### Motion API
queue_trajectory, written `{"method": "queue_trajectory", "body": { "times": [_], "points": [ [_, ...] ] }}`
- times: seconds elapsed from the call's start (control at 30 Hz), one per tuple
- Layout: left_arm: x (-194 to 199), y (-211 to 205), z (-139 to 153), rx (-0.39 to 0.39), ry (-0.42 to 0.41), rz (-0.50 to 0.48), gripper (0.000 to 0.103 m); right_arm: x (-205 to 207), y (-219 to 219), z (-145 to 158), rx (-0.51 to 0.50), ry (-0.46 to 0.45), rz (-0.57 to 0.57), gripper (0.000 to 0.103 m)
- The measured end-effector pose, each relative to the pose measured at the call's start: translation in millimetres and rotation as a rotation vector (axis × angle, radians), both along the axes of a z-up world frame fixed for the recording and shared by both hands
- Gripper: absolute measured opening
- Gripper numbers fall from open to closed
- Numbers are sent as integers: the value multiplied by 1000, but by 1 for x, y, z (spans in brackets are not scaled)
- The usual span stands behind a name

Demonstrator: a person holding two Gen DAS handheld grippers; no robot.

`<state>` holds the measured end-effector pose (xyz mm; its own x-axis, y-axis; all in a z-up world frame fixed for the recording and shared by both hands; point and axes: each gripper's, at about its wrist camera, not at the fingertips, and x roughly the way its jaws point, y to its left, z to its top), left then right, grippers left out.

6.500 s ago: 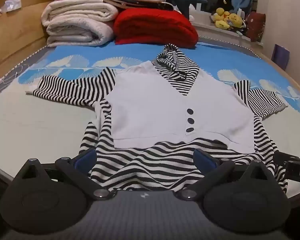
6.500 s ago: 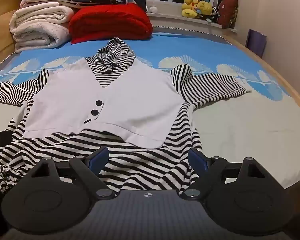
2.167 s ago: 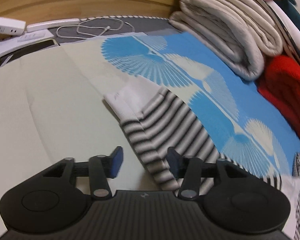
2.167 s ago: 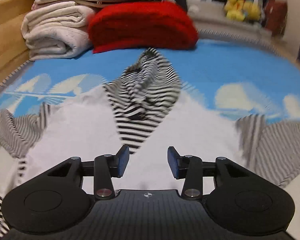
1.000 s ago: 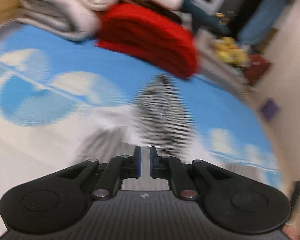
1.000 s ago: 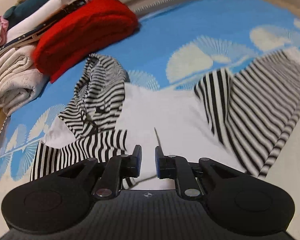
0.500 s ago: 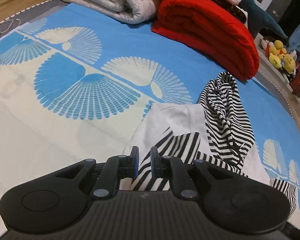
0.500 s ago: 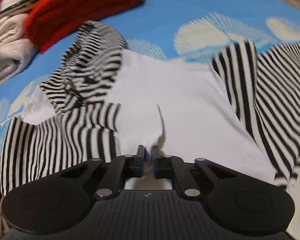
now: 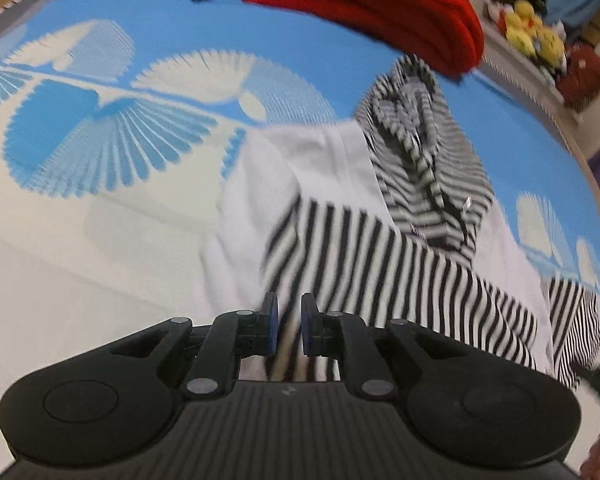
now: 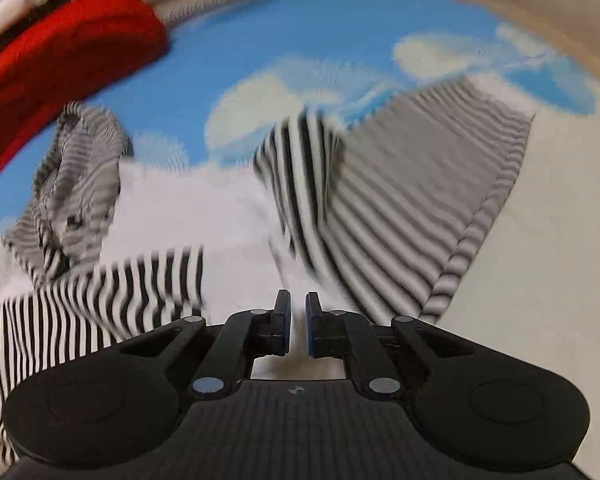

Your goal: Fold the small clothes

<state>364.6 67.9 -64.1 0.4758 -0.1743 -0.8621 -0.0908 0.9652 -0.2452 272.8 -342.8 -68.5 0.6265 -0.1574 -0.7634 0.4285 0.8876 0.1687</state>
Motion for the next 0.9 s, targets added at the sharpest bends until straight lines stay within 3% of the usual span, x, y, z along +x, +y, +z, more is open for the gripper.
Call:
{"method": "queue_trajectory", "body": {
  "times": [0.07,0.13,0.2,0.27,0.33,0.4,0.47,0.67,0.83,0.87,0.9],
  "points": [
    [0,-4,-11,-34,34,-11,11,6,8,1,48,-35,98,16],
    [0,-4,-27,-31,102,-5,11,20,10,-24,134,96,171,35],
    [1,-7,-42,21,174,-4,11,21,6,-49,178,198,161,35],
    [-1,-10,-38,38,160,1,11,21,8,-40,161,165,154,35],
    [-3,-18,-25,37,91,-29,16,20,8,-31,139,101,183,39],
    [-3,-28,-30,40,94,-79,29,22,3,-41,136,169,189,45],
    [-4,-34,-49,73,168,-93,28,21,-1,-46,164,182,176,44],
    [-6,-49,-27,134,73,-136,34,21,-28,-5,127,-8,163,44],
    [-5,-53,-23,128,62,-139,34,16,-102,4,80,-63,12,43],
    [-3,-55,-21,121,63,-137,34,13,-120,3,68,-71,-28,40],
    [-4,-54,-21,115,64,-134,34,11,-142,1,61,-86,-69,24]
  ]
}}
